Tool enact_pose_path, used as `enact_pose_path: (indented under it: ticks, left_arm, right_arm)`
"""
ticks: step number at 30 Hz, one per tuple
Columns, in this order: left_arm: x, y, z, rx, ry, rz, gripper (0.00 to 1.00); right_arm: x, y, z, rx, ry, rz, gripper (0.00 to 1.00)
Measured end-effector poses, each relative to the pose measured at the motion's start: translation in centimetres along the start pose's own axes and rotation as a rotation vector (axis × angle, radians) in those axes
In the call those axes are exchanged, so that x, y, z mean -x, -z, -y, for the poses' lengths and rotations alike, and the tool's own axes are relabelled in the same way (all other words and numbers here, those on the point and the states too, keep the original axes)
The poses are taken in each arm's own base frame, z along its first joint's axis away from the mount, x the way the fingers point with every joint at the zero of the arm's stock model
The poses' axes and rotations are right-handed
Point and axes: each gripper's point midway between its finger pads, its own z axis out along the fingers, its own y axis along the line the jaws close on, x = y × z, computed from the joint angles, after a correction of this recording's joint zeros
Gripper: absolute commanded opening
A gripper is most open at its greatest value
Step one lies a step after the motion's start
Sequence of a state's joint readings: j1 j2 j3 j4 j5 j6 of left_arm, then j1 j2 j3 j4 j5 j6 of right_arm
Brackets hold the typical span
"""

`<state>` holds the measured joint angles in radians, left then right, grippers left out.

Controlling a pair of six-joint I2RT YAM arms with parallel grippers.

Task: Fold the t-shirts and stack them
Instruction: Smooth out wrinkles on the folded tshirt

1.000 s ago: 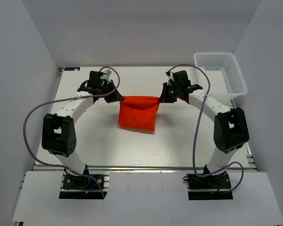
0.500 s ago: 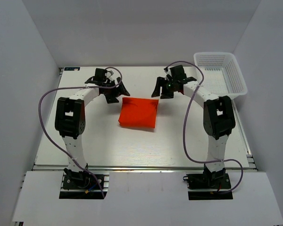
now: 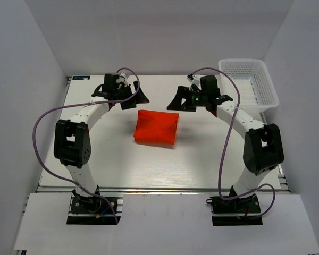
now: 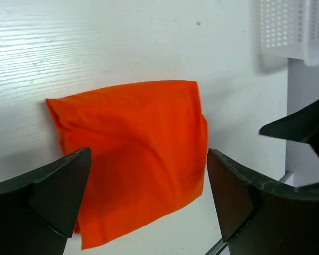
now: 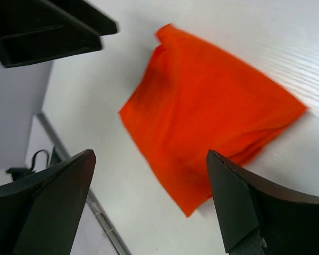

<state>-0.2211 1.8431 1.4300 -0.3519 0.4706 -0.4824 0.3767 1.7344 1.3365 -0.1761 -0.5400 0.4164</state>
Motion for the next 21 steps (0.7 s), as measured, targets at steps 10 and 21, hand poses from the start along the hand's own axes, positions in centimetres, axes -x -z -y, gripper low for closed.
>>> enact_pose_path:
  ticks: [10, 21]
  left_arm:
    - [-3.2, -4.3, 2.3, -0.138, -0.057, -0.051, 1.00]
    - [-8.1, -7.7, -1.9, -0.168, 0.032, -0.170, 1.00]
  right_arm:
    - [-5.3, -3.8, -2.5, 0.231, -0.055, -0.128, 0.90]
    - [-13.1, -5.3, 3.0, 0.232, -0.239, -0.260, 0.90]
